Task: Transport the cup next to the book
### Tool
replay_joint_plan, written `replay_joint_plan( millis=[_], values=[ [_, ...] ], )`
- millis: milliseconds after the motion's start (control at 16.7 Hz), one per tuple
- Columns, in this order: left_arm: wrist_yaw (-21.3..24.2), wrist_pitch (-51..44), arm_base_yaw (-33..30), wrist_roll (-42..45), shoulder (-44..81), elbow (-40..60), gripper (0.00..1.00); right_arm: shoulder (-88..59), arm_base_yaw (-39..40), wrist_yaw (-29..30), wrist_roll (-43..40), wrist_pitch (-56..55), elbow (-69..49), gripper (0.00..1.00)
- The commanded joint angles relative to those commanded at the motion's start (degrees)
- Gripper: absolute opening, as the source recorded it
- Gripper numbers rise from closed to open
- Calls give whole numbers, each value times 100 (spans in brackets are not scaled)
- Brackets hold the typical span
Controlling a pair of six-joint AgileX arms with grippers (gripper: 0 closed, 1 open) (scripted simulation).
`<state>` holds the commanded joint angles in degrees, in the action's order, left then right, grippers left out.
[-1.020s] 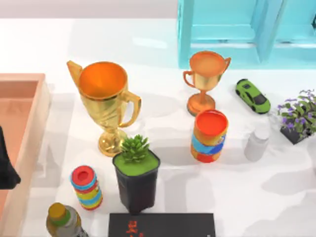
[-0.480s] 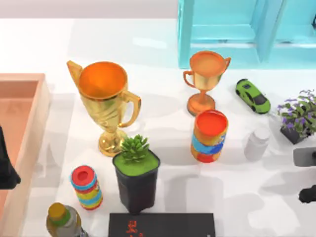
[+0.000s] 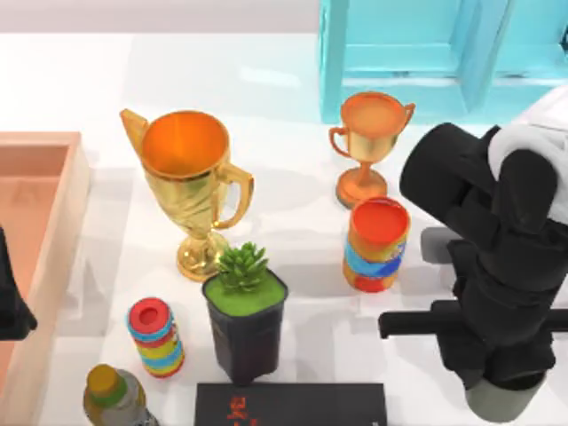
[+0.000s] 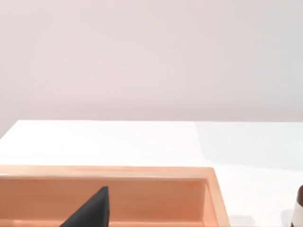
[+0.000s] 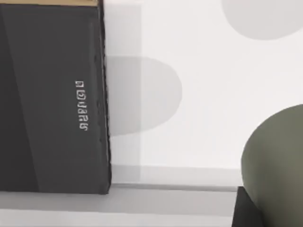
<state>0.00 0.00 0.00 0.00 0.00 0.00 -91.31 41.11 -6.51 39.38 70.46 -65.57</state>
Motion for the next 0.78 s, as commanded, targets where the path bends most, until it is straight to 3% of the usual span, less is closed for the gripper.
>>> replay_joint_plan(
  millis=[240,780],
  values=[
    [0,0,0,0,0,0,100,33,697,322,915,-249,-354,0],
    [0,0,0,0,0,0,100,-9,727,359,982,-499,-144,0]
  ],
)
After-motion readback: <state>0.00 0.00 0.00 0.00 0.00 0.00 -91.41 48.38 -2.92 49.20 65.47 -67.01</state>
